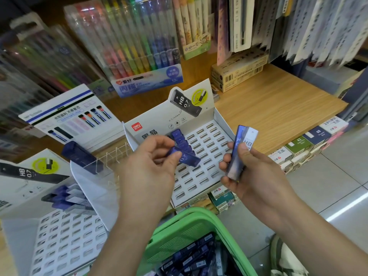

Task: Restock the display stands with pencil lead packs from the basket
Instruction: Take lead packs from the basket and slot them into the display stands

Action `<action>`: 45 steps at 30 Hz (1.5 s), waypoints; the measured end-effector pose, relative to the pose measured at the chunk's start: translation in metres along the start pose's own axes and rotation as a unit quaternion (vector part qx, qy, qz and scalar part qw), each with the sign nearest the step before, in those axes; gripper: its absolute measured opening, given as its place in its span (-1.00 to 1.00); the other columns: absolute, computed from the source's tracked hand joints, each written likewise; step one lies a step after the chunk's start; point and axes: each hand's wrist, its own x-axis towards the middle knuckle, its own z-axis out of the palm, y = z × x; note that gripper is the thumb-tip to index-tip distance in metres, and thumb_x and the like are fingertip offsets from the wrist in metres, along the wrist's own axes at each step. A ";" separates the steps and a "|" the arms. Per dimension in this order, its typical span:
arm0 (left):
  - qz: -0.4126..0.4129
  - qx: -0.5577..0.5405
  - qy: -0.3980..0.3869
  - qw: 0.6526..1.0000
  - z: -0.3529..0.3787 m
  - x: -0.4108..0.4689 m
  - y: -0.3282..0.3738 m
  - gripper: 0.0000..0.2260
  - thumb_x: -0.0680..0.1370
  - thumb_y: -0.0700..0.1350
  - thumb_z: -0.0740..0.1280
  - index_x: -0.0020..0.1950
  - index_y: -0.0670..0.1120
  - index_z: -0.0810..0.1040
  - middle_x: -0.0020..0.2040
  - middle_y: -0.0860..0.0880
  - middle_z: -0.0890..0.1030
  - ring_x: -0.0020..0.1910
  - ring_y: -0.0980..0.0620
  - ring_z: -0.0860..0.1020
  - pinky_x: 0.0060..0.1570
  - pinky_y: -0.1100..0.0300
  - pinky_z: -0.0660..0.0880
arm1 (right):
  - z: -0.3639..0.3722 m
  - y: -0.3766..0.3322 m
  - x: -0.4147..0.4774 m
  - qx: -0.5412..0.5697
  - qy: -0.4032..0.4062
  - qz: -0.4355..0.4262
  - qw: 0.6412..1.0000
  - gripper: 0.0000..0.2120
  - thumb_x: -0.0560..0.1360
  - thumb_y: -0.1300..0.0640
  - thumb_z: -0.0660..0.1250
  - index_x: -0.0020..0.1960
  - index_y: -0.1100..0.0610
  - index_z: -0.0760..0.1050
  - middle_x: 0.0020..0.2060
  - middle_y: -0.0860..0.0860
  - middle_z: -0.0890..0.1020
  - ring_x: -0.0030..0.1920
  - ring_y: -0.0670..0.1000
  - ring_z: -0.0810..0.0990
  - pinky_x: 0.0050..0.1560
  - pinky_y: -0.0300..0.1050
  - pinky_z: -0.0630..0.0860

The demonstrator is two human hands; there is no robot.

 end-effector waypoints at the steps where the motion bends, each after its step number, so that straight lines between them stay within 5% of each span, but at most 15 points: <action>1: 0.006 0.025 -0.001 1.000 0.002 0.000 -0.003 -0.76 0.44 -0.18 0.48 -0.16 0.17 0.54 -0.20 0.28 0.61 -0.23 0.30 0.59 -0.26 0.44 0.52 | 0.000 0.001 0.000 0.000 0.003 -0.001 1.000 -0.78 0.63 0.05 0.21 0.15 0.15 0.53 -0.27 0.05 0.56 -0.27 0.00 0.56 -0.40 -0.15 0.52; 14: 0.069 0.127 -0.004 0.989 0.021 -0.009 -0.017 -0.83 0.45 -0.15 0.48 -0.04 0.09 0.64 -0.23 0.25 0.62 -0.20 0.32 0.58 -0.15 0.38 0.54 | 0.002 0.004 -0.001 0.010 -0.009 0.016 1.000 -0.78 0.62 0.08 0.24 0.15 0.18 0.54 -0.28 0.07 0.57 -0.32 -0.01 0.58 -0.36 -0.10 0.56; 18: 0.143 0.161 0.017 0.976 0.020 -0.003 -0.017 -0.81 0.44 -0.28 0.46 0.01 -0.08 0.70 -0.13 0.16 0.58 -0.08 0.24 0.52 -0.06 0.55 0.41 | 0.001 0.004 -0.002 0.011 -0.018 0.030 0.999 -0.80 0.60 0.06 0.25 0.10 0.15 0.55 -0.29 0.06 0.53 -0.36 -0.01 0.49 -0.44 -0.15 0.48; 25: 0.134 0.171 -0.003 0.976 0.023 -0.001 -0.020 -0.85 0.42 -0.29 0.48 -0.06 -0.11 0.71 -0.17 0.11 0.59 -0.15 0.21 0.52 -0.13 0.49 0.46 | 0.001 0.007 0.002 -0.021 -0.035 0.048 0.998 -0.76 0.59 0.04 0.26 0.14 0.17 0.53 -0.34 0.03 0.51 -0.46 -0.07 0.40 -0.56 -0.25 0.31; 31: 0.131 0.197 -0.015 0.972 0.019 -0.004 -0.013 -0.83 0.50 -0.25 0.40 0.04 -0.06 0.69 -0.09 0.15 0.59 -0.08 0.24 0.49 -0.06 0.59 0.35 | 0.002 0.004 -0.003 -0.045 -0.096 0.064 0.992 -0.49 0.30 0.06 0.47 0.22 0.18 0.55 -0.32 0.02 0.49 -0.49 -0.09 0.32 -0.62 -0.31 0.20; 35: 0.038 0.027 -0.023 0.999 0.013 -0.012 0.002 -0.79 0.57 -0.09 0.32 0.17 0.12 0.60 -0.10 0.22 0.62 -0.08 0.28 0.57 -0.10 0.36 0.52 | 0.003 -0.005 -0.010 -0.090 -0.174 0.084 0.977 -0.63 0.41 0.05 0.44 0.16 0.20 0.62 -0.27 0.05 0.54 -0.47 -0.08 0.36 -0.61 -0.32 0.23; 38: -0.073 -0.160 -0.104 0.979 0.003 -0.015 0.017 -0.76 0.55 -0.11 0.35 0.20 0.09 0.57 -0.05 0.12 0.68 -0.12 0.19 0.64 -0.21 0.31 0.55 | 0.007 -0.014 -0.019 -0.164 -0.244 0.107 0.950 -0.79 0.46 0.06 0.46 0.04 0.13 0.66 -0.20 0.15 0.62 -0.40 -0.03 0.46 -0.56 -0.29 0.30; 42: -0.120 -0.216 -0.091 0.965 -0.023 -0.025 0.028 -0.82 0.48 -0.21 0.43 0.03 -0.01 0.67 -0.10 0.00 0.71 -0.15 0.13 0.66 -0.21 0.37 0.52 | 0.023 -0.028 -0.038 -0.245 -0.235 0.123 0.932 -0.78 0.44 0.07 0.44 0.05 0.13 0.63 -0.07 0.24 0.69 -0.35 0.02 0.61 -0.52 -0.25 0.41; 45: -0.154 -0.252 -0.073 0.953 -0.053 -0.035 0.032 -0.86 0.40 -0.24 0.47 -0.09 -0.06 0.70 -0.15 -0.08 0.71 -0.23 0.08 0.65 -0.24 0.34 0.54 | 0.046 -0.045 -0.054 -0.312 -0.216 0.104 0.919 -0.74 0.41 0.10 0.42 0.07 0.16 0.57 -0.15 0.14 0.69 -0.37 -0.01 0.62 -0.53 -0.27 0.41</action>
